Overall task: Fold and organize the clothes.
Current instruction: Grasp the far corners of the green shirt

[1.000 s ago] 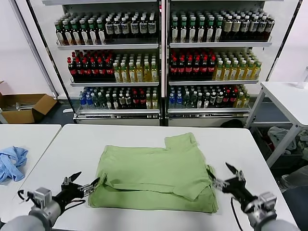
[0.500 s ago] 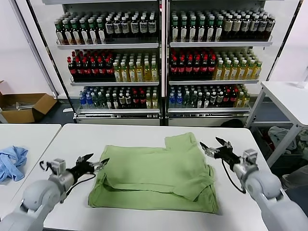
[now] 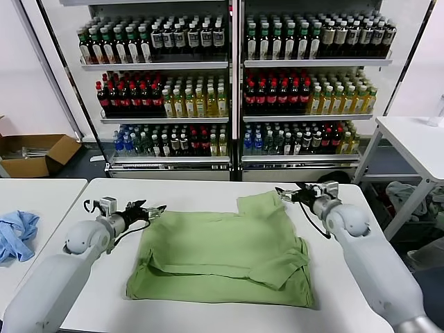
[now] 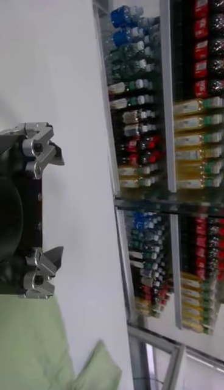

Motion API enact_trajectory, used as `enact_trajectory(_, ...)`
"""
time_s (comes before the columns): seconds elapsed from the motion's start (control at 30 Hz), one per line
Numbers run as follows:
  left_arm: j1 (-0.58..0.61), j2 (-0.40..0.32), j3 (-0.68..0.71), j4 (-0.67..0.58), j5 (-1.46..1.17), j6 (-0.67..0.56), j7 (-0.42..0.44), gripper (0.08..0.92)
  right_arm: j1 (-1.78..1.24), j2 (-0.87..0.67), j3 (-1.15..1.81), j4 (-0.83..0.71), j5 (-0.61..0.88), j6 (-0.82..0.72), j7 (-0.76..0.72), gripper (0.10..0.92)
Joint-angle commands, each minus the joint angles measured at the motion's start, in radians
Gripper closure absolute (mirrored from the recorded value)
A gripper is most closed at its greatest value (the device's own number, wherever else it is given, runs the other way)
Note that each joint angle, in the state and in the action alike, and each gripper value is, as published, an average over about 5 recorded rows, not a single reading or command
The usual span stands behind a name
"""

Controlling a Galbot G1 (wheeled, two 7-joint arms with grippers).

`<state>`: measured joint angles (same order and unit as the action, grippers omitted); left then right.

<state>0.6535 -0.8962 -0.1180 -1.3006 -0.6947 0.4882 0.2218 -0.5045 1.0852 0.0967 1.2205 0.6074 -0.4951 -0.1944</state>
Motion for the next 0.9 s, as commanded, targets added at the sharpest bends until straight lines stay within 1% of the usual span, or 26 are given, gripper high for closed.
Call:
enact_trajectory(0.03,-0.073,-0.001,0.074,0.134,0.001,0.001,0.004,0.177,0.117,0.068,-0.084,-0.162,-0.016,-0.021,-0.004,0.203)
enact_trajectory(0.27,0.026,0.004,0.037,0.024,-0.007,0.032,-0.006,0.177,0.114,0.082,-0.098,-0.186,-0.019,-0.025,0.011,0.203)
enact_trajectory(0.43,0.045,0.004,0.035,-0.011,-0.007,0.041,-0.009,0.177,0.105,0.086,-0.099,-0.189,-0.023,-0.028,0.017,0.203)
enact_trajectory(0.6,0.052,0.003,0.040,-0.024,-0.007,0.044,-0.010,0.177,0.082,0.069,-0.098,-0.159,-0.021,-0.035,0.014,0.205)
enact_trajectory(0.67,0.056,0.003,0.042,-0.027,-0.006,0.046,-0.010,0.177,0.069,0.059,-0.097,-0.140,-0.018,-0.040,0.013,0.222)
enact_trajectory(0.77,0.060,0.003,0.045,-0.029,-0.003,0.048,-0.007,0.183,0.045,0.046,-0.092,-0.109,-0.014,-0.047,0.015,0.287)
enact_trajectory(0.83,0.060,0.003,0.045,-0.027,-0.002,0.048,-0.005,0.212,0.030,0.039,-0.088,-0.092,-0.011,-0.051,0.017,0.348)
enact_trajectory(0.9,0.058,0.003,0.046,-0.024,-0.002,0.048,-0.003,0.267,0.018,0.032,-0.086,-0.076,-0.006,-0.056,0.020,0.400)
